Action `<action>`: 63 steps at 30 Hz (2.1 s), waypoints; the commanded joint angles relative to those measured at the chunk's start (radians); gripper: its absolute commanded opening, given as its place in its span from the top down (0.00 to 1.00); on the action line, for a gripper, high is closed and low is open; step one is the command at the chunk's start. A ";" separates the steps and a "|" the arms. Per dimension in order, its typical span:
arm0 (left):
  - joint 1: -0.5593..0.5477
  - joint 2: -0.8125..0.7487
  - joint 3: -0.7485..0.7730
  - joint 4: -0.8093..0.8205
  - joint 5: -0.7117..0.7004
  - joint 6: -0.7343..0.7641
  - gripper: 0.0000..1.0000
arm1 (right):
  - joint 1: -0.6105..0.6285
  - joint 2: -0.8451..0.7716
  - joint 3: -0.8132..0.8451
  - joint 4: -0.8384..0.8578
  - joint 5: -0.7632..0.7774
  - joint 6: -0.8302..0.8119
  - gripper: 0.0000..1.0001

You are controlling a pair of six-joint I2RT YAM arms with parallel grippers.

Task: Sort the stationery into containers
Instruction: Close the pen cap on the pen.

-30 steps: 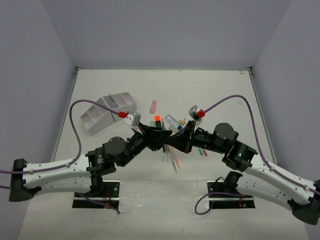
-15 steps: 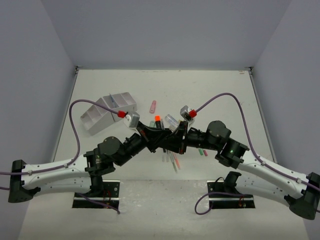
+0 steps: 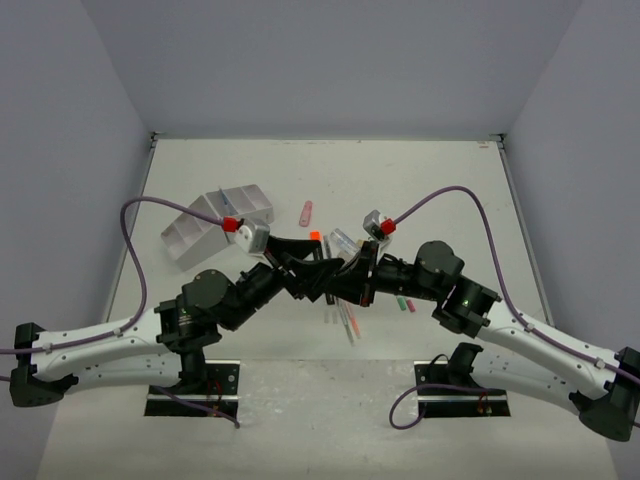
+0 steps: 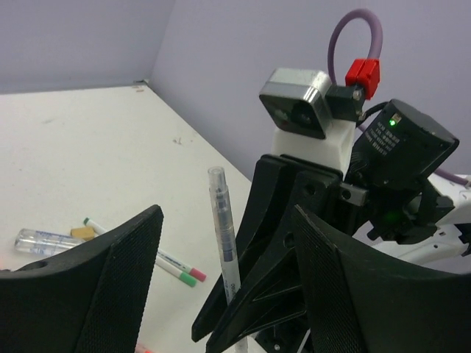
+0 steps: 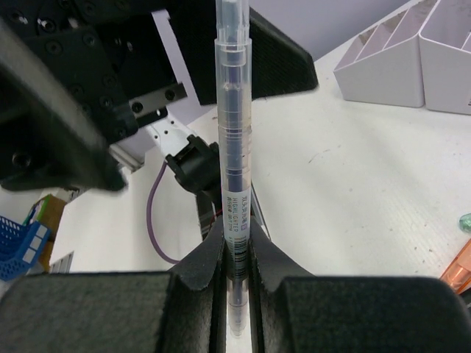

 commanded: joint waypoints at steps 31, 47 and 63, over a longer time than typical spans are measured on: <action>0.066 0.019 0.061 0.001 0.147 0.034 1.00 | 0.001 -0.005 0.118 -0.095 -0.003 -0.111 1.00; 0.064 0.089 -0.110 0.082 0.361 -0.192 1.00 | -0.152 0.148 0.486 -0.178 0.120 -0.212 1.00; 0.091 0.093 0.134 -0.270 0.280 0.004 0.56 | -0.094 0.175 0.404 -0.404 -0.151 -0.542 1.00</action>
